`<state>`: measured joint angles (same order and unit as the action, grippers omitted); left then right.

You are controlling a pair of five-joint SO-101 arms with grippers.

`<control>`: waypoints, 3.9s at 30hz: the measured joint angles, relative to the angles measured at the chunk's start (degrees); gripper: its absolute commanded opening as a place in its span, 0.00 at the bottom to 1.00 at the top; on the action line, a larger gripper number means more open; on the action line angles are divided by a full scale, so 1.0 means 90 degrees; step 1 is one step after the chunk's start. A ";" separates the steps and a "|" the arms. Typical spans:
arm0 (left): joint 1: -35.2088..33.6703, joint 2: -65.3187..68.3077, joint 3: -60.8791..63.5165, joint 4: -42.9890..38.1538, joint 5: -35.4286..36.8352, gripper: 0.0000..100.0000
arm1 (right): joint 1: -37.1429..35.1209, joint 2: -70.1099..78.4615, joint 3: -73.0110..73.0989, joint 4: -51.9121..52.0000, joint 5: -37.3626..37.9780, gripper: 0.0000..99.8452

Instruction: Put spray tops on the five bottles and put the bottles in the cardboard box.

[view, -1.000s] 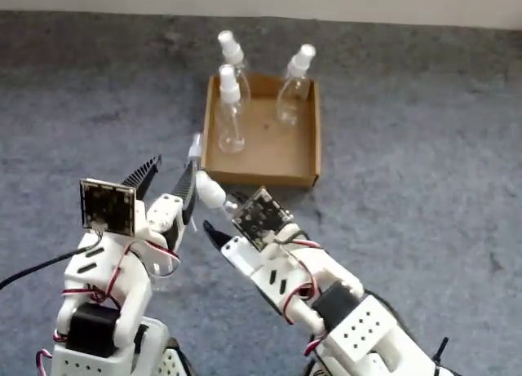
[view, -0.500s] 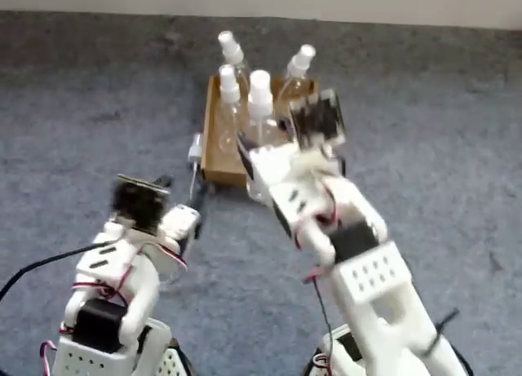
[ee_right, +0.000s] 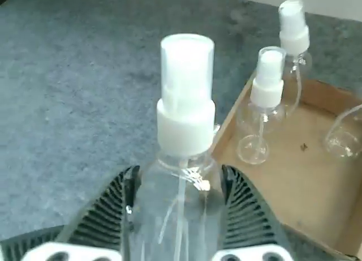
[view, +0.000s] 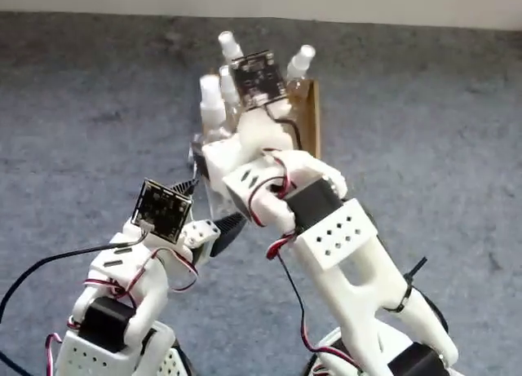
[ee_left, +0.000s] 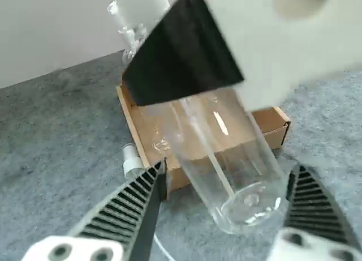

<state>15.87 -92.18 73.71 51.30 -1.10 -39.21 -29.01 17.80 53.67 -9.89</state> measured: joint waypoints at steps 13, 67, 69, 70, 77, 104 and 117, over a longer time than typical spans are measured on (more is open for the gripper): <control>-0.0254 -0.0029 0.0147 -0.0342 0.0010 0.26 | 0.0010 -0.0186 -0.0879 0.1709 0.0742 0.00; -0.1045 0.0029 0.0283 -0.0352 -0.0029 0.12 | 0.2549 0.2755 0.2198 -0.5763 0.1289 0.00; -0.1045 0.0029 0.0283 -0.0352 -0.0029 0.12 | 0.2559 0.2823 0.2188 -0.5802 0.1289 0.00; -0.1045 0.0029 0.0283 -0.0352 -0.0029 0.12 | 0.2569 0.2852 0.2188 -0.5822 0.1289 0.00; -0.1045 0.0029 0.0283 -0.0352 -0.0029 0.12 | 0.2569 0.2911 0.2178 -0.5880 0.1289 0.01; -0.1045 0.0029 0.0283 -0.0352 -0.0029 0.12 | 0.2569 0.2794 0.2178 -0.5734 0.1289 0.17; -0.1045 0.0029 0.0283 -0.0352 -0.0029 0.12 | 0.2569 0.2481 0.2188 -0.5411 0.1289 0.24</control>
<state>6.46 -91.91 76.26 48.13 -1.36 -16.09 -6.68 37.49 4.97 1.71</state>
